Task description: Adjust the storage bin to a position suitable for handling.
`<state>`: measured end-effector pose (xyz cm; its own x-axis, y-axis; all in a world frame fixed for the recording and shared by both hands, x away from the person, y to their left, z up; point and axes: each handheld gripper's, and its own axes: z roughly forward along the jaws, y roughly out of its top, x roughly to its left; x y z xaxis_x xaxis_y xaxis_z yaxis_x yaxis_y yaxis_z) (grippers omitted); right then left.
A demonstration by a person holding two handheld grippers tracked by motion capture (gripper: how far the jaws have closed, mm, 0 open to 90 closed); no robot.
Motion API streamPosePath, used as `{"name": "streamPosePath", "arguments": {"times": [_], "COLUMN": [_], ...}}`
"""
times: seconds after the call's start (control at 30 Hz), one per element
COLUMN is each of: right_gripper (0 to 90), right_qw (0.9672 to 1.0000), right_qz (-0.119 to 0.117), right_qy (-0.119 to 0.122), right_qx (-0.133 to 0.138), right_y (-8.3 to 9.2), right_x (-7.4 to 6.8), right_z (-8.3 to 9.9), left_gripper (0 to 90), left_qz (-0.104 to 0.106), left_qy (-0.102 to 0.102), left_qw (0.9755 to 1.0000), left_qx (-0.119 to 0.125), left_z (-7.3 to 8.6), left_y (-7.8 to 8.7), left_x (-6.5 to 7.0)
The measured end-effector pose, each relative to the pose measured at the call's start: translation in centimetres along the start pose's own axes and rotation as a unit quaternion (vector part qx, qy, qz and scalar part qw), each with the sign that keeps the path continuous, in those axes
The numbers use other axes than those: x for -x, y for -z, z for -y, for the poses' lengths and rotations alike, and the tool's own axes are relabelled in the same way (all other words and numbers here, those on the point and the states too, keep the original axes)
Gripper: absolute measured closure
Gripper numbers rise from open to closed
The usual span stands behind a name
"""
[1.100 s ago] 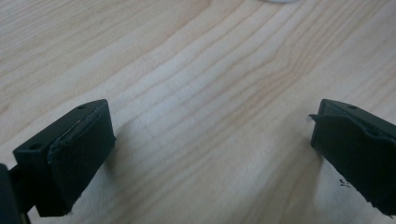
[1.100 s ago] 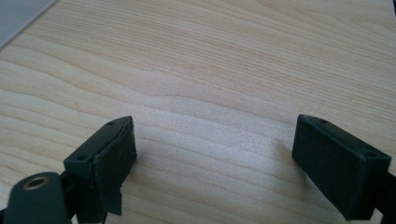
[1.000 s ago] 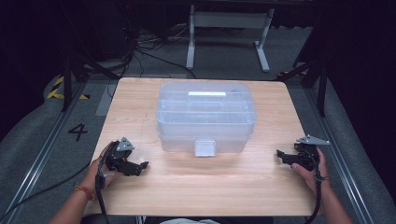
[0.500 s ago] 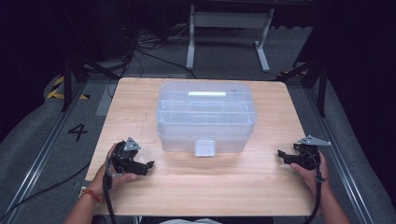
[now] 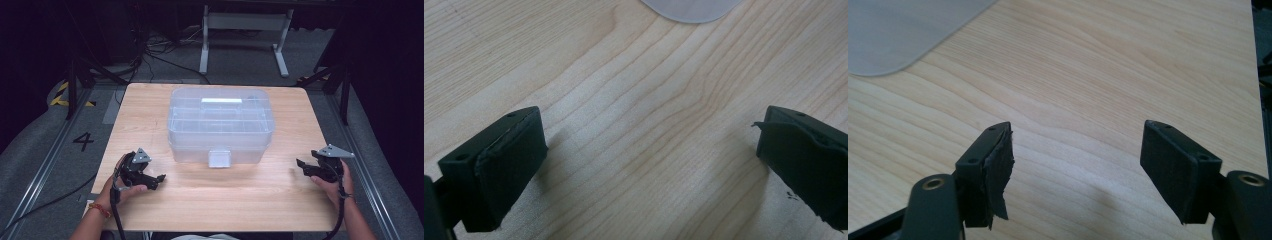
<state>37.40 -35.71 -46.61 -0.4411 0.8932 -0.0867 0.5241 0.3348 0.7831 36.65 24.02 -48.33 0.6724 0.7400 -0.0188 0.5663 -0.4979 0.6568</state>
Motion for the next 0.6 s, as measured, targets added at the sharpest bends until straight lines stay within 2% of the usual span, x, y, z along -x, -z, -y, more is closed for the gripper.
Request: {"name": "streamPosePath", "arguments": {"times": [0.3,0.6], "right_gripper": [31.2,30.7], "right_qw": [0.9993,0.9978], "right_qz": [-0.015,-0.028], "right_qy": [0.026,0.034], "right_qx": [0.020,0.050], "right_y": [1.3,2.4], "right_x": [-1.0,-1.6], "right_z": [-1.5,-3.2], "left_gripper": [0.1,0.1], "left_qz": [0.000,0.000], "left_qy": [0.000,0.000], "left_qw": [1.0000,1.0000], "left_qx": [0.000,0.000], "left_z": [0.0,0.0], "left_y": [0.0,0.0], "left_x": [0.0,0.0]}}
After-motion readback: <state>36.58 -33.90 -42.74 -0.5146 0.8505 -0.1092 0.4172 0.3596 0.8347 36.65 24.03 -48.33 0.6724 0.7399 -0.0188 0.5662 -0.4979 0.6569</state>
